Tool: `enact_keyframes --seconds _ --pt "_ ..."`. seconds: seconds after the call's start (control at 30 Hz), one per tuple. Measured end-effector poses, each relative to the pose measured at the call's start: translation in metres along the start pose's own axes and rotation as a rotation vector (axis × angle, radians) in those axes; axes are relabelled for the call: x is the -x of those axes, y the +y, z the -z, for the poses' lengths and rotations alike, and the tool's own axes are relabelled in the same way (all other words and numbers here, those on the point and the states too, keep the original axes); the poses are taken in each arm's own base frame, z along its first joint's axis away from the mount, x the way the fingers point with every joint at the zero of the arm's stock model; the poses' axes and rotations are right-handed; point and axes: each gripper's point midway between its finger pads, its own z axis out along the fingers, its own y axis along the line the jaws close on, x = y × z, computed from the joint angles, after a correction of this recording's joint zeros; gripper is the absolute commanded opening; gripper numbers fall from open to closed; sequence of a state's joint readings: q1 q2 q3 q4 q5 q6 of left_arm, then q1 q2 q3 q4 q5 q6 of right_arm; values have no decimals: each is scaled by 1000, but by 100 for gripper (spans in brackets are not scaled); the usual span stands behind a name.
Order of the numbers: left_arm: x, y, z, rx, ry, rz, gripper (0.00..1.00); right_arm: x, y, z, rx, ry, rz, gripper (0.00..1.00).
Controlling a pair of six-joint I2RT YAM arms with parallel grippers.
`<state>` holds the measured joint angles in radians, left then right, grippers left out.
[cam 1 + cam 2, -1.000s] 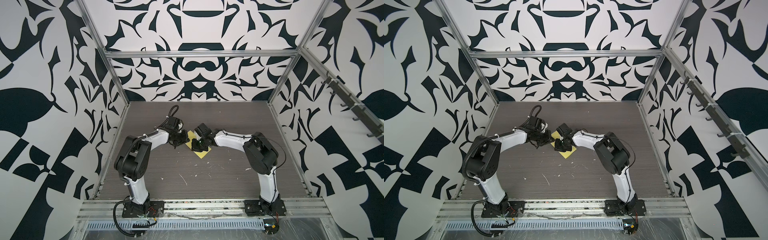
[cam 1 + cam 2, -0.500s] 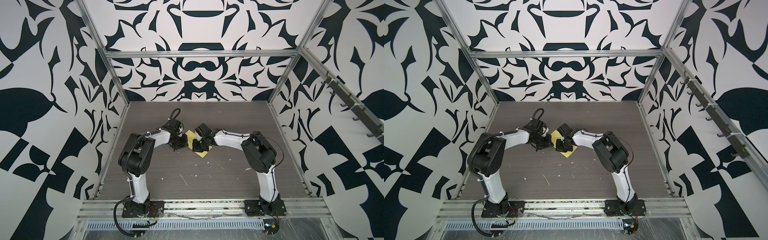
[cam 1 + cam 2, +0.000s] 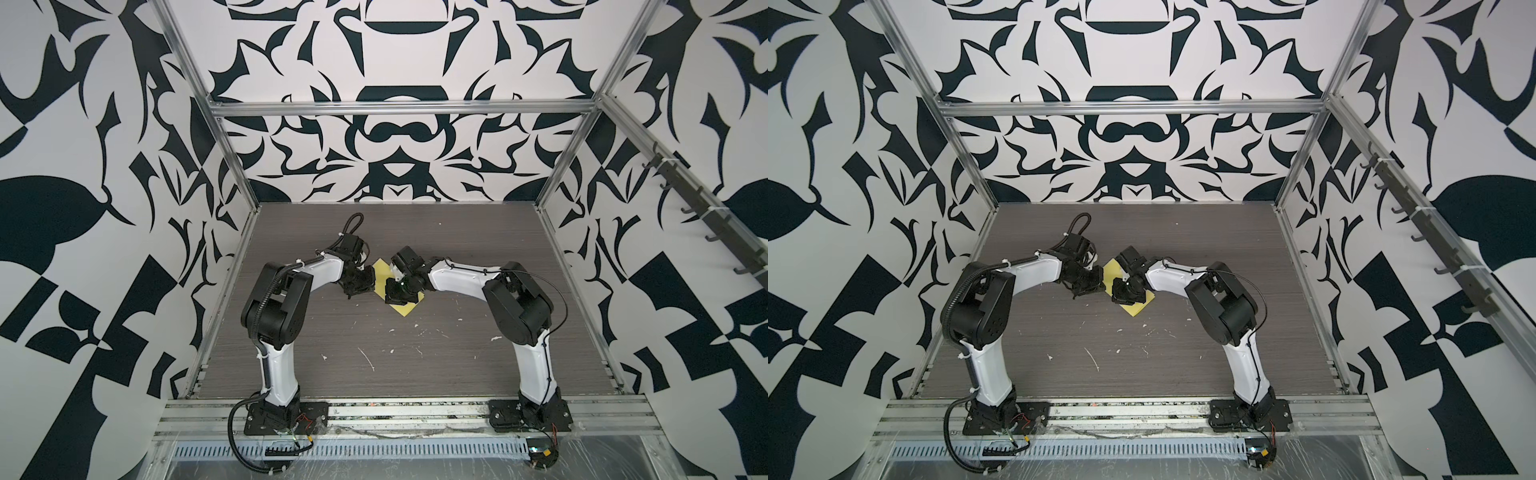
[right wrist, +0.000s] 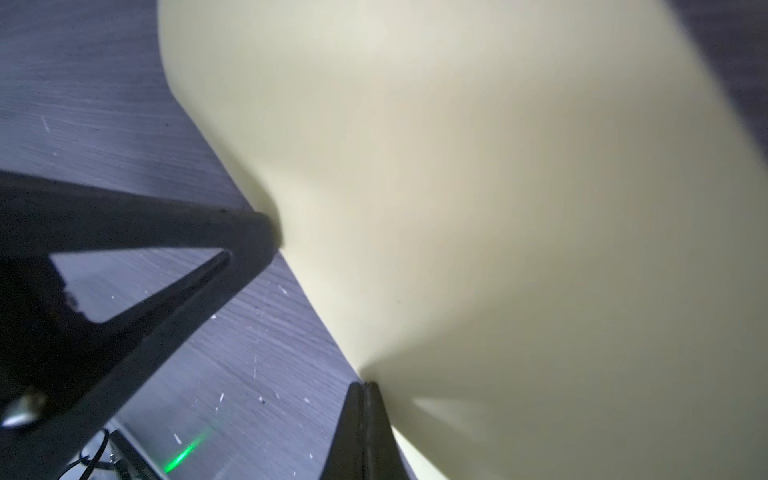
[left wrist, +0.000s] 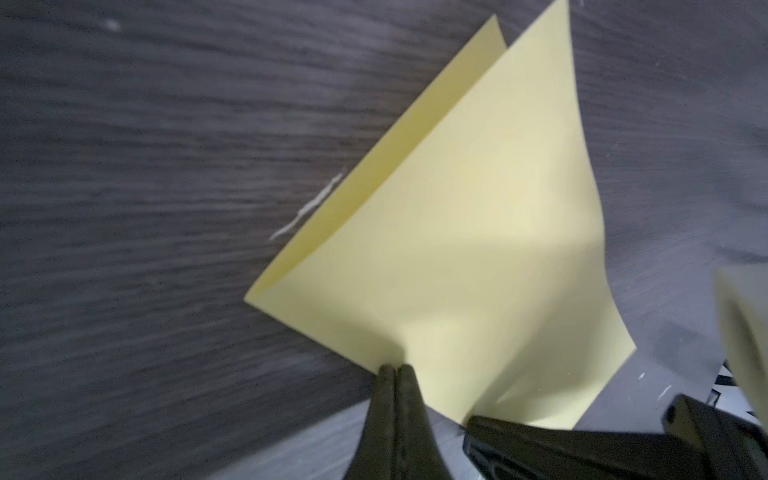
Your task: Fold a paper plane with a square sheet of paper (pick it up from the middle)
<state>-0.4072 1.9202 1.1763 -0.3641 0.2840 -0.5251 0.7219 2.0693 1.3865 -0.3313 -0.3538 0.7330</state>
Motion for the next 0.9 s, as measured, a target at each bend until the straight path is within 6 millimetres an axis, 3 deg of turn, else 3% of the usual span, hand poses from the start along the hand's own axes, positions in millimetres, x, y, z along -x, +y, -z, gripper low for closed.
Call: enact_keyframes --seconds 0.23,0.47,0.9 --pt "0 0 0 0 0 0 0 8 3 2 22 -20 1 0" --pt "1 1 0 10 3 2 0 18 -7 4 -3 -49 -22 0" --pt "7 -1 1 32 4 -6 1 18 -12 2 -16 -43 -19 0"
